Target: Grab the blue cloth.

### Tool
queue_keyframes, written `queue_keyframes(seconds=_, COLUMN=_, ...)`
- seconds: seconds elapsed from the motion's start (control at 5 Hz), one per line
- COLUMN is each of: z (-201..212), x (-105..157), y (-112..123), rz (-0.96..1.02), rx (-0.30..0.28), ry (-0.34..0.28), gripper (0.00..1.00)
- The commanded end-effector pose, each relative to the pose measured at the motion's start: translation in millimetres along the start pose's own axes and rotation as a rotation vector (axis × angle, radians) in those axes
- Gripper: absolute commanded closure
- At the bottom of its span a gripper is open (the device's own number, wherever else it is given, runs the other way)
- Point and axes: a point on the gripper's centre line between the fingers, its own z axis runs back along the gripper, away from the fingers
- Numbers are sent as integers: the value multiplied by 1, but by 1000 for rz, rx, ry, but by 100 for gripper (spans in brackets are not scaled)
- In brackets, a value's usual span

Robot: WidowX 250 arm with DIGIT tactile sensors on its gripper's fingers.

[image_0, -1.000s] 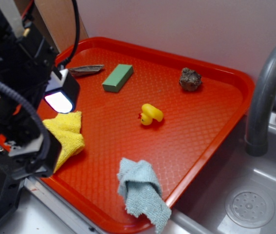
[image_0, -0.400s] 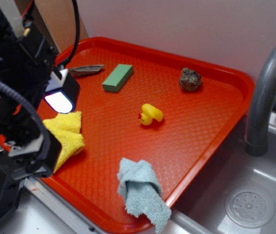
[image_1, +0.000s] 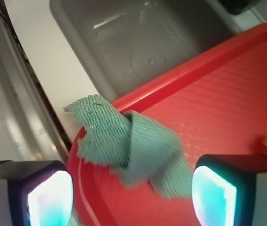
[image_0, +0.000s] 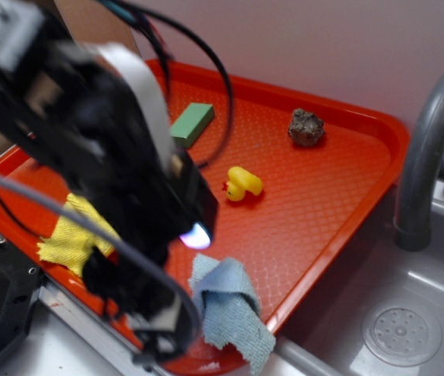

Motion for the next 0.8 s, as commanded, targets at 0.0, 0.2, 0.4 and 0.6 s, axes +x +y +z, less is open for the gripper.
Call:
queue_keyframes(seconds=0.0, z=-43, x=1, y=3, rz=-7, rx=-71, ry=23, gripper=0)
queue_keyframes(seconds=0.2, z=-41, x=-7, y=21, rz=89, rx=-19, ry=77, gripper=90)
queue_keyframes(seconds=0.4, z=-40, x=-20, y=45, rz=181, rx=-6, ry=78, gripper=100)
queue_keyframes(seconds=0.6, z=-45, x=-22, y=46, rz=193, rx=13, ry=112, gripper=100)
